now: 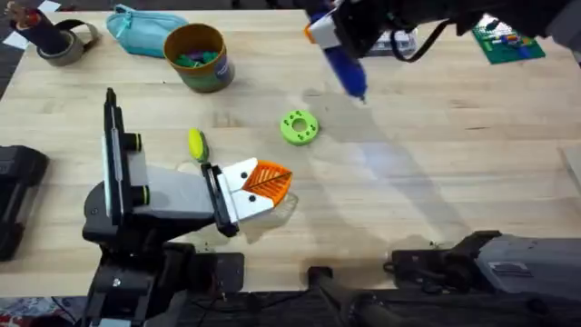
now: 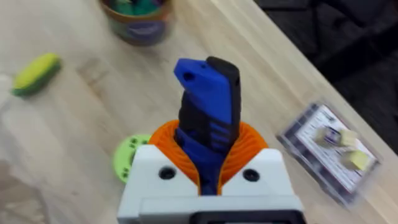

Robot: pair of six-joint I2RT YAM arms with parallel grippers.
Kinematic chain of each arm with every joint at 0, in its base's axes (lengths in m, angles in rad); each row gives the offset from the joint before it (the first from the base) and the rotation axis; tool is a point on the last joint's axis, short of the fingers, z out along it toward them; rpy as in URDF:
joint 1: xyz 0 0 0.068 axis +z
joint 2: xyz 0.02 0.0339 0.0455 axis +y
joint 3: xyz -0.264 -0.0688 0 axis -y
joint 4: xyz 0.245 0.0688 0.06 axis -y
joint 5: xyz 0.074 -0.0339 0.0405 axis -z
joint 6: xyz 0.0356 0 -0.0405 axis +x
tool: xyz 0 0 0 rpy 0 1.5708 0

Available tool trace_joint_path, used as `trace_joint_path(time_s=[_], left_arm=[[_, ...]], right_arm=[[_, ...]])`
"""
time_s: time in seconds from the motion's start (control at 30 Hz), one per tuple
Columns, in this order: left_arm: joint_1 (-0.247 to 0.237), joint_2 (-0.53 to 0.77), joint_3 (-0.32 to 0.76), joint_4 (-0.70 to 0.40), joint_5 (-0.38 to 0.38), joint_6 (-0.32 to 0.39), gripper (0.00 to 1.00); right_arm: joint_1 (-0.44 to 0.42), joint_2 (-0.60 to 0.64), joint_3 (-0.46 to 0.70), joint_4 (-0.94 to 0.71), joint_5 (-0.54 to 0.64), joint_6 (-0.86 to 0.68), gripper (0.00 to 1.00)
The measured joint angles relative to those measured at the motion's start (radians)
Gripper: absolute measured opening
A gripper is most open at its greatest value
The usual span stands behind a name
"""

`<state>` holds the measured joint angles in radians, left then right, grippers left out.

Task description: Pick up the gripper from the table and insert it into the empty holder that is missing its gripper. Then pick up a screw, insert it into the mounting hole, and use the screwdriver to tighten it. Finally, clean up the table by picking up the vegetable and placing it into the bucket.

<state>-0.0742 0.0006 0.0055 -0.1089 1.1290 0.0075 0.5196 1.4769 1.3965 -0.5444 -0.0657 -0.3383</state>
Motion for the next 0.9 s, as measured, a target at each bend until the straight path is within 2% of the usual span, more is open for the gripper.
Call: trace_joint_path(time_s=[0.13,0.33,0.5,0.57,0.73,0.9], left_arm=[[0.000,0.000,0.000,-0.002,0.000,0.000,0.005],[0.000,0.000,0.000,-0.002,0.000,0.000,0.005],[0.000,0.000,0.000,-0.002,0.000,0.000,0.005],[0.000,0.000,0.000,-0.002,0.000,0.000,0.005],[0.000,0.000,0.000,-0.002,0.000,0.000,0.005],[0.000,0.000,0.000,-0.002,0.000,0.000,0.005]], right_arm=[[-0.053,0.007,0.003,-0.085,0.081,-0.076,0.096],[-0.134,0.115,0.002,-0.238,0.130,-0.357,0.089],[-0.184,0.224,-0.048,-0.211,0.145,-0.511,0.086],[-0.202,0.326,-0.086,-0.160,0.211,-0.604,0.084],[-0.202,0.433,-0.092,-0.111,0.290,-0.663,0.082],[-0.199,0.441,-0.089,-0.108,0.307,-0.683,0.080]])
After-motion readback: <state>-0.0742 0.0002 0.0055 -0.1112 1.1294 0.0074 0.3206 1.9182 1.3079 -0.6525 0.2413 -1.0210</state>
